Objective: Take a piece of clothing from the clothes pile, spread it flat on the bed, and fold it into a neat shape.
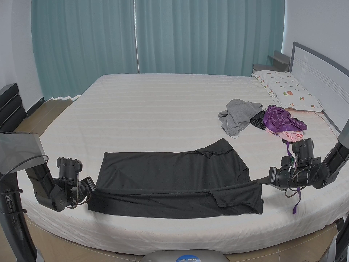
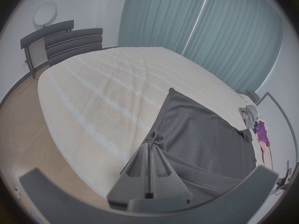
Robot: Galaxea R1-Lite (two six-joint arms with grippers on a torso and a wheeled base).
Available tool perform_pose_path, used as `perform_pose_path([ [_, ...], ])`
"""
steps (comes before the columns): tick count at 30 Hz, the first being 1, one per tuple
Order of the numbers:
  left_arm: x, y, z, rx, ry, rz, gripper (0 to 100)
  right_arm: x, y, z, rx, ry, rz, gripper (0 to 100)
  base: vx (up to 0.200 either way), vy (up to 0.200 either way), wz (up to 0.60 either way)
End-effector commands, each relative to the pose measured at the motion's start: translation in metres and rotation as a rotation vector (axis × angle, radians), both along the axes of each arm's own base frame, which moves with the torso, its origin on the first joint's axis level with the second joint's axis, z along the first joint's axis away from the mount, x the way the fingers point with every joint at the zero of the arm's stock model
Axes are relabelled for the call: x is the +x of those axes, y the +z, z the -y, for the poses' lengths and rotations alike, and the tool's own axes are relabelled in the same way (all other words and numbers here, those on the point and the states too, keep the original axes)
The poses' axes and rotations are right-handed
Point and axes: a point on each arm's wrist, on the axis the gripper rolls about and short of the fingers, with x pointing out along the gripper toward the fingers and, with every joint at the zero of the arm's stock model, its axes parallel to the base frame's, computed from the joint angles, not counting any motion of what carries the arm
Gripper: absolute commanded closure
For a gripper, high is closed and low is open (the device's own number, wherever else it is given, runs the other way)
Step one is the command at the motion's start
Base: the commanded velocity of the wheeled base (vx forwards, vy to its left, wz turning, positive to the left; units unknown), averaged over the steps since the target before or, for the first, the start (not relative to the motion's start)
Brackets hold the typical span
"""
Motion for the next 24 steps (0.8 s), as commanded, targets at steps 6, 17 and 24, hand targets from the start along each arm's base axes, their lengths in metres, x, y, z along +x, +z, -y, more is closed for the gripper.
perform_pose_path([
  [6,0.014,-0.021,0.007,-0.040,0.021,-0.021,100,0.027,-0.033,-0.004,0.020,-0.026,-0.072,100,0.000,0.000,0.00],
  [17,0.023,-0.026,0.010,-0.074,0.043,-0.008,0,0.037,-0.052,-0.007,0.026,-0.026,-0.092,0,0.000,0.000,0.00],
  [24,0.019,-0.020,0.012,-0.109,0.067,0.016,0,0.023,-0.045,-0.009,0.054,-0.032,-0.088,0,0.000,0.000,0.00],
])
